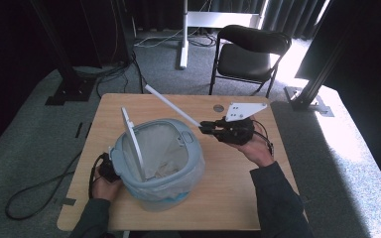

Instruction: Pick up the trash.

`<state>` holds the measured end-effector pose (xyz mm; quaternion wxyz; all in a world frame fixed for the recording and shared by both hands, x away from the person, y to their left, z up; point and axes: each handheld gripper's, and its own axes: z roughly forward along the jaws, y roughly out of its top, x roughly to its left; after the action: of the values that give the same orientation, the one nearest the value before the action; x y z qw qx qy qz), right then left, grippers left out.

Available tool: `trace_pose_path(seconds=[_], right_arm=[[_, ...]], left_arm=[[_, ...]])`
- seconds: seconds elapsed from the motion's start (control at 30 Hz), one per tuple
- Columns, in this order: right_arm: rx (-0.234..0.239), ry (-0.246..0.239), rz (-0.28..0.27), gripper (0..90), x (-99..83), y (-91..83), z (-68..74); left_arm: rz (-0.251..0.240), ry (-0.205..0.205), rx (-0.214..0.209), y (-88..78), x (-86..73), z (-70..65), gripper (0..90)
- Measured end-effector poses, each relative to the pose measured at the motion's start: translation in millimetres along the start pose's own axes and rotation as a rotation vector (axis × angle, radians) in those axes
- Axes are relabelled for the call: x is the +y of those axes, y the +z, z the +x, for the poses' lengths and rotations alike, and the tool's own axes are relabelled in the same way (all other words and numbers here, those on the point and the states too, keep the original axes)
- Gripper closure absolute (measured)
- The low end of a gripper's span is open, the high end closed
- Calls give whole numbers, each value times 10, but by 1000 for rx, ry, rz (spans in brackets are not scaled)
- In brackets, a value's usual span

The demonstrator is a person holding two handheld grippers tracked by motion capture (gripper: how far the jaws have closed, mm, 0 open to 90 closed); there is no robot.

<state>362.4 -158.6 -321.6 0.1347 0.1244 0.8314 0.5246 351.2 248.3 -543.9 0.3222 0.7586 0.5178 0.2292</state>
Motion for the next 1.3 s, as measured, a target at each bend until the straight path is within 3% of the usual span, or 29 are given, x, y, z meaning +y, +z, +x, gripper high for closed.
trace_pose_path(seconds=[0.37, 0.57, 0.93, 1.3], right_arm=[[47, -36, -27, 799, 171, 91, 87], [104, -40, -57, 800, 241, 138, 149], [181, -68, -48, 799, 345, 330, 287], [246, -74, -67, 799, 399, 387, 380]], left_arm=[[0, 0, 0, 0, 0, 0, 287], [0, 0, 0, 1, 0, 0, 287], [-1, 1, -1, 1, 1, 0, 288], [-1, 0, -1, 1, 1, 0, 288]])
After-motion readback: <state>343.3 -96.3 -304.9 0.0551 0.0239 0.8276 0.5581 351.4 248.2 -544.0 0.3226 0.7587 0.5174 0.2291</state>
